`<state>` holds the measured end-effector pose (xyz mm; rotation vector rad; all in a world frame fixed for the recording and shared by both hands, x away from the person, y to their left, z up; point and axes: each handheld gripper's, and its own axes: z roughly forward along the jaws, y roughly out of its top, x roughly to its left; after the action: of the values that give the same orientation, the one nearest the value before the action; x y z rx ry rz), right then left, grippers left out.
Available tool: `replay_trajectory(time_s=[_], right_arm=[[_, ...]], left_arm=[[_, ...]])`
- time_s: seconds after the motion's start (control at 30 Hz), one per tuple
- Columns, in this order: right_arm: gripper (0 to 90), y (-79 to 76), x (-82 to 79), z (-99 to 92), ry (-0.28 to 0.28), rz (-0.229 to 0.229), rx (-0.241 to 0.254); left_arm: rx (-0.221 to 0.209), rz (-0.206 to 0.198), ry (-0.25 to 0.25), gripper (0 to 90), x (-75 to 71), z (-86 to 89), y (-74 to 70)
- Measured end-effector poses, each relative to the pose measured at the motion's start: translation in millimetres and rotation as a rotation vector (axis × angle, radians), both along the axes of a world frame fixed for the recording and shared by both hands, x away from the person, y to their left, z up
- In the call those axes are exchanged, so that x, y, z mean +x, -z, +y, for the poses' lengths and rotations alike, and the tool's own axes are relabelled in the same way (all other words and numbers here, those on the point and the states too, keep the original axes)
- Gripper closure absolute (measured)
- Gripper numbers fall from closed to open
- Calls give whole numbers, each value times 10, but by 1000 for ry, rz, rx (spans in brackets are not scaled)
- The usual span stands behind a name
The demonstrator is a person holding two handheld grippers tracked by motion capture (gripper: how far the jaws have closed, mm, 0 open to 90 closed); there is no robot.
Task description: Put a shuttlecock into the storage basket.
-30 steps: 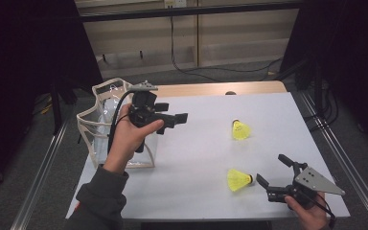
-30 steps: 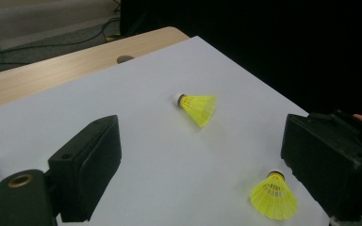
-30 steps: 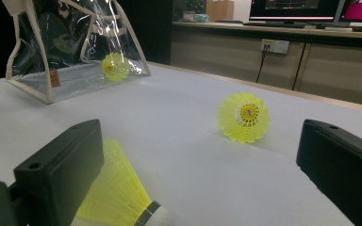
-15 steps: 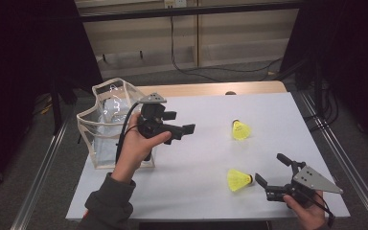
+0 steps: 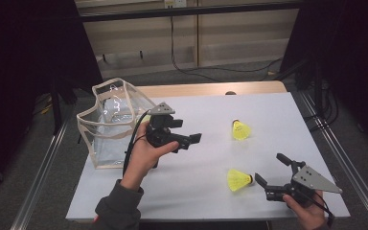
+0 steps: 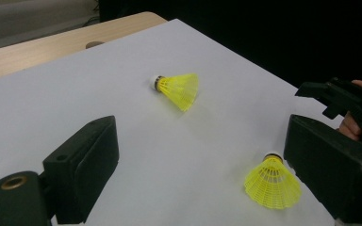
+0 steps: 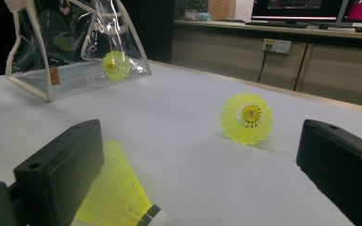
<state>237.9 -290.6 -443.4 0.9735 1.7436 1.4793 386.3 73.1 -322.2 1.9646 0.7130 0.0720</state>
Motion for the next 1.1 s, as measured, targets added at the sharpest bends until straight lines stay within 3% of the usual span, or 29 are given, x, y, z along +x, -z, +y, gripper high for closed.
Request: replay_trajectory(time_s=[0.3,0.73,1.1], right_arm=[[14,0,0,-4,1,-1,-1],[14,2,6,-3,2,0,3],[14,1,15,-4,3,1,-2]], left_arm=[[2,14,32,103,-8,-97,174],[53,34,90,93,35,-259,491],[79,12,119,95,-5,-396,636]])
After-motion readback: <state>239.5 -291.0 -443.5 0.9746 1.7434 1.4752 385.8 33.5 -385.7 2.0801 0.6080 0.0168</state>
